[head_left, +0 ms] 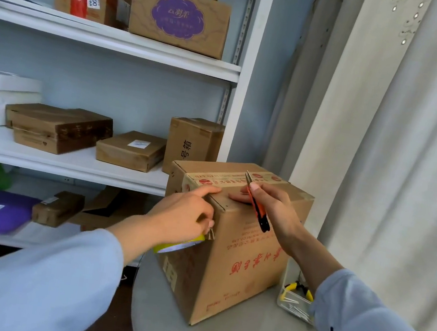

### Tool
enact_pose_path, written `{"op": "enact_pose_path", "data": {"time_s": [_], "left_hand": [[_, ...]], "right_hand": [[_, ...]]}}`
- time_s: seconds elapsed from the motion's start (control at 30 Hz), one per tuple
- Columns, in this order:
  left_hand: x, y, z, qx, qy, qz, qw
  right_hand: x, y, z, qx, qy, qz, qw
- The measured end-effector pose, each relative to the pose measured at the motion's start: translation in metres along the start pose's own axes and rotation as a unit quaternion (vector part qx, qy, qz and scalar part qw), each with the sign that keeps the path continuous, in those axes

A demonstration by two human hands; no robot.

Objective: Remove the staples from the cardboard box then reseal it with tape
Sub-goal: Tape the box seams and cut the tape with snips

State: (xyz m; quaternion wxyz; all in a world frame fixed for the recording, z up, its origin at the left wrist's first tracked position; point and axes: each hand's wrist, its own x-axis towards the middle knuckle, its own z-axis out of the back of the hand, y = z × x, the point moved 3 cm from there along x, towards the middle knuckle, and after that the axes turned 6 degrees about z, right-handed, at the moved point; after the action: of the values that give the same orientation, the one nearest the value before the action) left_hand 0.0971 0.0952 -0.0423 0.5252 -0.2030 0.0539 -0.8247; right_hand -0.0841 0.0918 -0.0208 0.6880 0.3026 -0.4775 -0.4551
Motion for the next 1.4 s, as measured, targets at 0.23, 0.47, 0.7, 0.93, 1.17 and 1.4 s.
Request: {"op": "enact_pose_path", "data": {"time_s": [0.23,0.47,0.7,0.93,1.17,1.4], "left_hand": [[-0.012,-0.063,-0.027,-0.033,-0.067,0.058,0.996],[0.000,-0.061,-0.024,-0.216,-0.064,0.010,0.974],[-0.007,-0.066,-0.012,-0.271,-0.055,-0.018,0.961],[-0.010,-0.066,-0.016,-0.249,-0.039,-0.013,0.968],[-0.015,-0.067,-0.012,-0.246,-0.039,-0.002,0.968],[-0.018,-0.070,-0.011,-0.251,-0.029,0.020,0.967]], "right_hand": [[0.003,-0.010,0.020,0.028,-0.031,0.003,0.999],[-0.012,0.014,0.055,-0.042,-0.081,0.002,0.996],[-0.038,0.038,0.044,-0.128,0.012,-0.024,0.991],[-0.048,0.037,0.033,-0.122,0.050,-0.050,0.990],[-0.052,0.033,0.031,-0.086,0.091,-0.055,0.991],[-0.047,0.025,0.032,-0.100,0.048,-0.017,0.994]]}}
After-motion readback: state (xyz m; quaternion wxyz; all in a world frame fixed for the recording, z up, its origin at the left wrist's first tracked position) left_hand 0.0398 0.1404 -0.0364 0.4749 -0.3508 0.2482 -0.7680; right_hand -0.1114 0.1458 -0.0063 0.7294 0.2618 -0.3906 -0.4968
